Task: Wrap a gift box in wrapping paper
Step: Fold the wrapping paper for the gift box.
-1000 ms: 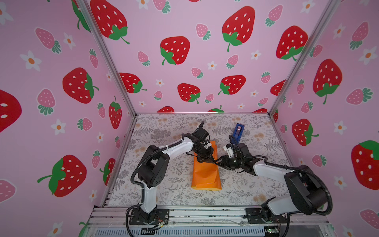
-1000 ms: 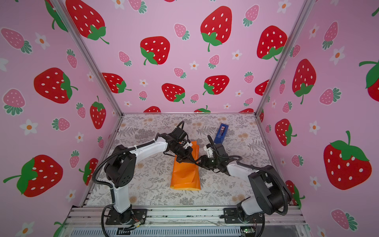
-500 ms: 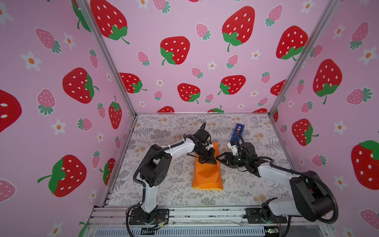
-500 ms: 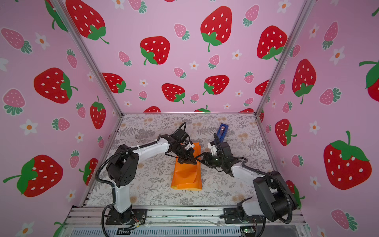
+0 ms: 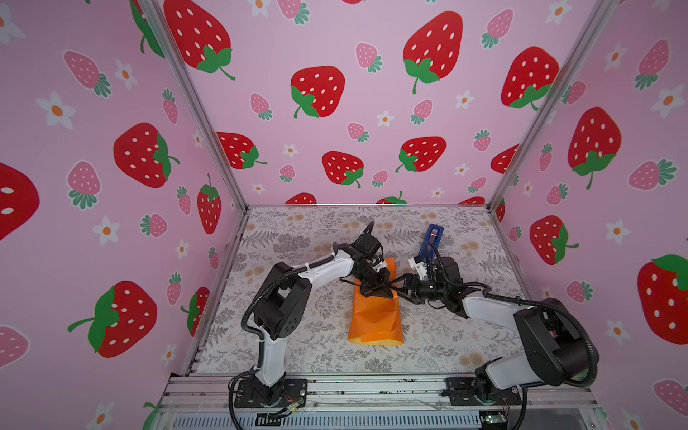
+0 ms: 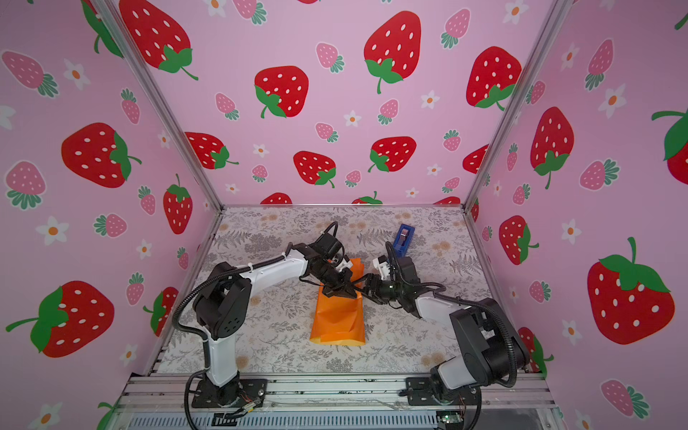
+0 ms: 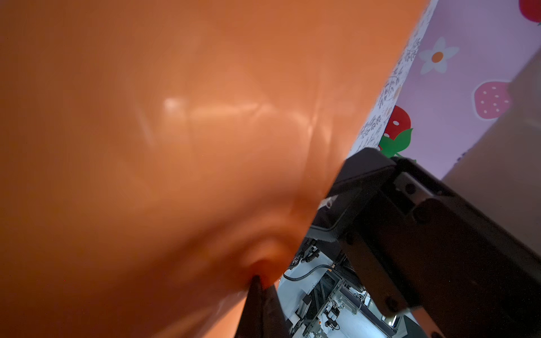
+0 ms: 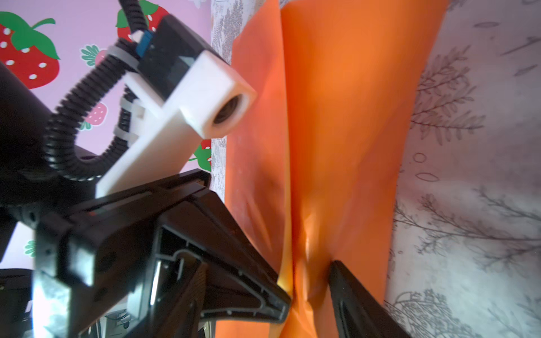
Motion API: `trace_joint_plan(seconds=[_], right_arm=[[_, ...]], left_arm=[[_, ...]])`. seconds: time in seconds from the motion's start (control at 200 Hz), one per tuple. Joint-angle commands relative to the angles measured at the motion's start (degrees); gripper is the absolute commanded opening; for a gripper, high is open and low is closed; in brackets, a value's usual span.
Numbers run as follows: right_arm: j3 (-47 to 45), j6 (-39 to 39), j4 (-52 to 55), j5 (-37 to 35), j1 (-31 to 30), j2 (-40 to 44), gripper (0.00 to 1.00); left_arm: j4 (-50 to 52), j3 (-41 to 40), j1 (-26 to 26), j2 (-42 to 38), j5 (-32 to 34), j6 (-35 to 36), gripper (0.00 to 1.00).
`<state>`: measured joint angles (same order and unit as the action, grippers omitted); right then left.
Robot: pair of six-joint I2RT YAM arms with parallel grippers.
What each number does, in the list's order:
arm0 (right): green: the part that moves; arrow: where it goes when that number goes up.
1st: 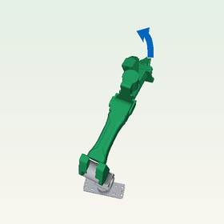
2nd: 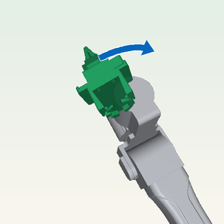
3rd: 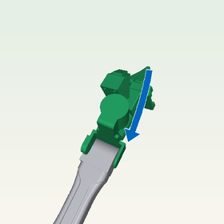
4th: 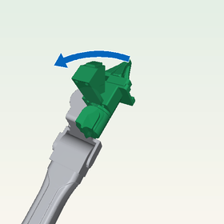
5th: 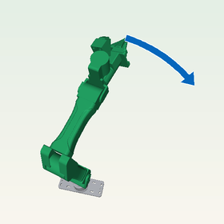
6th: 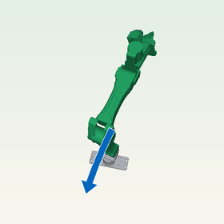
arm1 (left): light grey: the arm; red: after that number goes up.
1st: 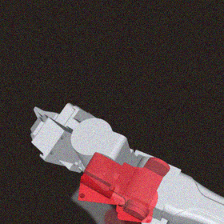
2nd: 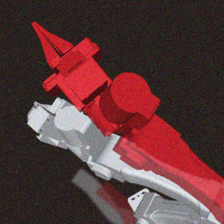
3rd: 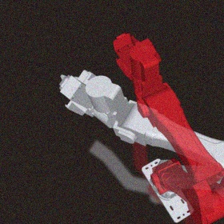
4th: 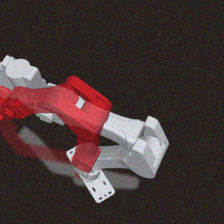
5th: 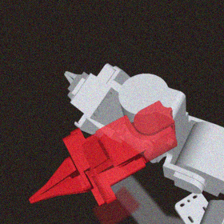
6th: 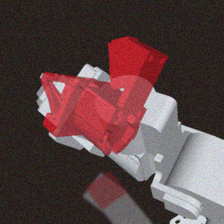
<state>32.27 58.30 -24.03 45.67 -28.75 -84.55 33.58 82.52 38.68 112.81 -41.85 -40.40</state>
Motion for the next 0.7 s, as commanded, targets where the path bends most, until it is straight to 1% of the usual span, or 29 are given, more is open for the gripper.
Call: trace_joint_plan(seconds=[0.0,0.15,0.35,0.525,0.695], right_arm=[[-1.02,4.37,-6.62,2.83,-0.58,-0.97,0.67],[-1.2,5.9,-8.41,2.84,-1.43,-1.15,0.63],[-0.97,3.66,-3.83,0.03,-1.8,-1.13,0.58],[-0.46,3.4,-3.06,-0.63,-2.0,-1.46,0.58],[0.07,3.24,-2.19,-1.14,-2.16,-1.62,0.6]], left_arm=[[2.62,2.6,0.47,-0.4,2.48,-0.38,0.0],[3.18,3.76,0.53,-1.0,2.38,-0.71,0.0],[4.08,5.1,0.7,-2.2,2.8,-0.6,0.0],[4.62,5.2,0.72,-3.29,3.22,-0.38,0.0],[4.62,5.52,0.79,-3.83,3.4,-0.38,0.0]])
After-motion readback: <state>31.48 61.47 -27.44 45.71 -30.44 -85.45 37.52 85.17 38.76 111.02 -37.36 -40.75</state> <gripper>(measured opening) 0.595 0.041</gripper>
